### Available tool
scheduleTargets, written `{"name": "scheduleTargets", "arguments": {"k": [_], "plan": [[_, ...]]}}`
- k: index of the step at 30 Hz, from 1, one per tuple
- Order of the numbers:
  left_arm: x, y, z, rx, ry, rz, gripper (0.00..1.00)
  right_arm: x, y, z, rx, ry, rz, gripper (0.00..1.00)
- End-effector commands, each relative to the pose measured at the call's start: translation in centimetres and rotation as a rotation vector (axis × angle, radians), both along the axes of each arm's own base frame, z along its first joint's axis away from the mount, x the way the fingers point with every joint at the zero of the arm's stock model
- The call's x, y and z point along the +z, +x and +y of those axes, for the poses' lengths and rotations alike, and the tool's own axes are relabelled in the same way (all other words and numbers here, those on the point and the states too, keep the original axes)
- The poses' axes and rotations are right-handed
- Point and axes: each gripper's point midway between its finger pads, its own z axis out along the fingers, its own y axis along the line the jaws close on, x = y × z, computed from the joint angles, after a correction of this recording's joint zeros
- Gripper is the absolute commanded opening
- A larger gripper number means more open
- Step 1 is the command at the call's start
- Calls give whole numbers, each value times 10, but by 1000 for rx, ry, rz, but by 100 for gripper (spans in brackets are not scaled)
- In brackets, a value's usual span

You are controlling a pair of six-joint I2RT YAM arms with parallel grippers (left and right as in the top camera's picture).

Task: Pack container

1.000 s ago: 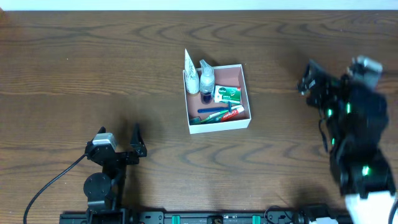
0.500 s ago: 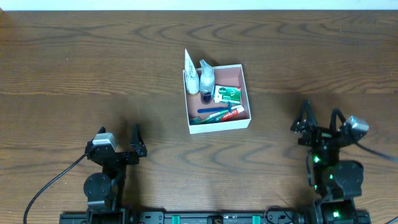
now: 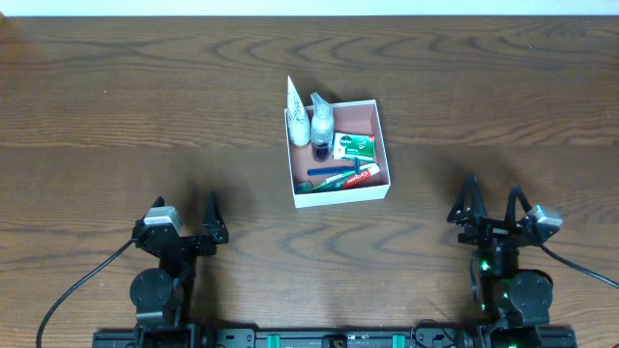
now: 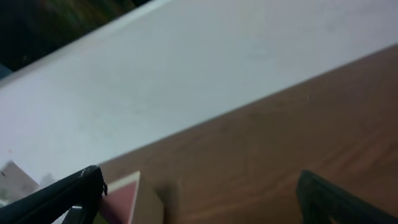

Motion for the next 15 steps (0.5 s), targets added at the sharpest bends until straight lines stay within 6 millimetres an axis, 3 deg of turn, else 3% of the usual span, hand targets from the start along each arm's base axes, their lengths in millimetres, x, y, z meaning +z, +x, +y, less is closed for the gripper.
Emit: {"name": "scheduleTargets", "arguments": {"k": [1,8,15], "plan": [[-17,0,2,6,-1,40,98,-5,-4,-2,-4,-15,10,99],[-17,0,2,6,-1,39,98,-11,-7,20,139,-249,24,99],[-17,0,2,6,-1,39,98,-24,-7,21,148,-258,77,99]]}}
